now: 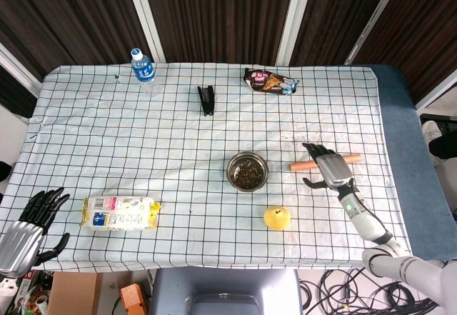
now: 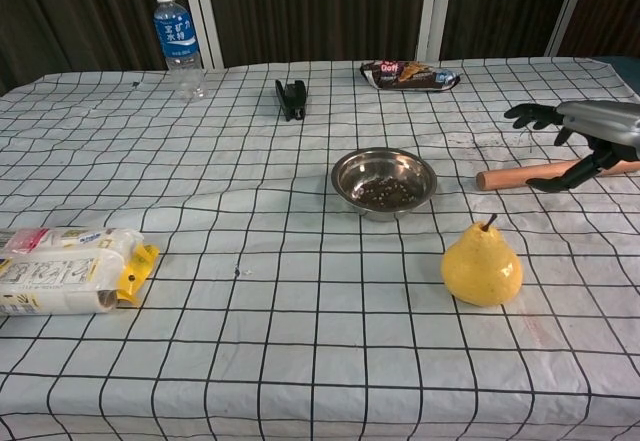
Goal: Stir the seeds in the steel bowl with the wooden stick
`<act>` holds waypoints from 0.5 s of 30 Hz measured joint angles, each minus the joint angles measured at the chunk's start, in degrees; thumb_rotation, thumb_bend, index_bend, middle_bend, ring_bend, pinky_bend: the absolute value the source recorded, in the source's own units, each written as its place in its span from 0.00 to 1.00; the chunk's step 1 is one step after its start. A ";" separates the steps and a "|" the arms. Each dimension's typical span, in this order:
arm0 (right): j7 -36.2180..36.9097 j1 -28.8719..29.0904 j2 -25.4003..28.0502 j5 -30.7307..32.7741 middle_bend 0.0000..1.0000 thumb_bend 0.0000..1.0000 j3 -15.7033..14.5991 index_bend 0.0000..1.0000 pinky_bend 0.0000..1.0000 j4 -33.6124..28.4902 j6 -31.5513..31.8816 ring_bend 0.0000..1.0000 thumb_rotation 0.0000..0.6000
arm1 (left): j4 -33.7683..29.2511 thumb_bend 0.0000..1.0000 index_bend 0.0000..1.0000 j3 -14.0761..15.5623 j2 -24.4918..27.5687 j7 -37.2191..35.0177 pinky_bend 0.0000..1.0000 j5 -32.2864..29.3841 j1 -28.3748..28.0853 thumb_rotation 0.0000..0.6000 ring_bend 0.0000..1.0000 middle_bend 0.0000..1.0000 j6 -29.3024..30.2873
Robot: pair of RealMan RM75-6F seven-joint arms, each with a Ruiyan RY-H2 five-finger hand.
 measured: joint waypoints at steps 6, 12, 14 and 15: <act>0.03 -1.31 2.76 -0.97 0.02 0.21 -0.01 0.00 0.18 -4.80 2.70 0.03 0.76 | -0.05 0.40 0.00 -0.01 0.05 0.06 0.00 -0.07 0.12 1.00 0.00 0.00 0.24; -3.94 -6.67 8.69 -3.87 0.00 0.21 -1.19 0.00 0.03 -16.18 13.95 0.00 0.76 | 0.06 0.40 0.00 -0.08 0.01 0.75 0.00 0.07 0.40 1.00 0.00 0.00 0.82; -9.50 -10.44 10.54 -5.19 0.00 0.21 -2.65 0.00 0.01 -20.14 21.08 0.00 0.76 | 0.04 0.40 0.00 -0.04 -0.04 1.05 0.00 0.15 0.37 1.00 0.00 0.00 0.69; -12.49 -12.40 11.22 -5.87 0.00 0.21 -3.47 0.00 0.01 -21.73 24.44 0.00 0.76 | 0.01 0.40 0.00 -0.04 -0.10 1.44 0.00 0.14 0.39 1.00 0.00 0.00 0.68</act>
